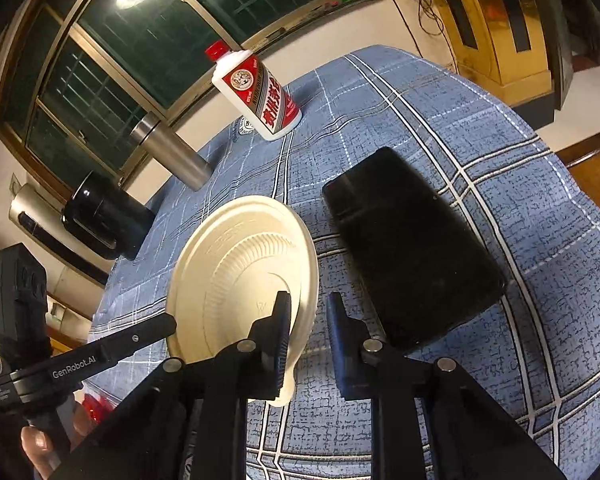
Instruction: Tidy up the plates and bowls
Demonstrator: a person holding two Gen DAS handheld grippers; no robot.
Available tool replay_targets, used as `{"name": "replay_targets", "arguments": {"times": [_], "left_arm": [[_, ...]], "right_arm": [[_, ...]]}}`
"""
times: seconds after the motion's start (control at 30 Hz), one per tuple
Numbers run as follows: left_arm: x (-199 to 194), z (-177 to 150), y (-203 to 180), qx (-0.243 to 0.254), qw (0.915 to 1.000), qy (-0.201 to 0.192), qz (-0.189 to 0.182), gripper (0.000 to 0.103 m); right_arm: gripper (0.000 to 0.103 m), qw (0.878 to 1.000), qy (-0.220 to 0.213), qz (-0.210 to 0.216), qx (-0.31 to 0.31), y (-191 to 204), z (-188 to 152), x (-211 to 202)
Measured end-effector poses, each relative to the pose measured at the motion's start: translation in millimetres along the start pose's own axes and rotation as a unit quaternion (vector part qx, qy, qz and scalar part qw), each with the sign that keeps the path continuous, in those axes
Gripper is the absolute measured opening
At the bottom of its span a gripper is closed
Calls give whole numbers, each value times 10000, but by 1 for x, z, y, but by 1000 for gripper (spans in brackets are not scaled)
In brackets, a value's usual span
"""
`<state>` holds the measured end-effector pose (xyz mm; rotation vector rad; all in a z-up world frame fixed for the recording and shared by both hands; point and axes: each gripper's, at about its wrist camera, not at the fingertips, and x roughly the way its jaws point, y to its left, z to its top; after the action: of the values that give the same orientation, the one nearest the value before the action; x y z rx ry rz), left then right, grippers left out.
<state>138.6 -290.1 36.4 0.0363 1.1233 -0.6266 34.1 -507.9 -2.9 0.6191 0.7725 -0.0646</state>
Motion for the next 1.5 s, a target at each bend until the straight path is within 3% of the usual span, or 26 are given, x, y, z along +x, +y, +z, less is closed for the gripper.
{"name": "replay_targets", "arguments": {"times": [0.37, 0.7, 0.93, 1.13, 1.3, 1.5], "left_arm": [[7, -3, -12, 362, 9976, -304, 501, 11], [-52, -43, 20, 18, 9971, -567, 505, 13], [-98, -109, 48, -14, 9967, -608, 530, 13], [-141, -171, 68, 24, 9927, -940, 751, 13], [-153, -195, 85, 36, 9909, -995, 904, 13], [-139, -200, 100, -66, 9942, -773, 738, 13]], "right_arm": [[13, 10000, -21, 25, -57, 1, 2, -5], [12, 9978, 139, 573, -313, 35, -10, -20], [12, 9928, 307, 622, -974, 83, -72, -48], [13, 9855, 268, 702, -1520, 120, -131, -73], [13, 9812, 409, 828, -1693, 142, -161, -75], [14, 9815, 643, 778, -1630, 147, -176, -66]]}}
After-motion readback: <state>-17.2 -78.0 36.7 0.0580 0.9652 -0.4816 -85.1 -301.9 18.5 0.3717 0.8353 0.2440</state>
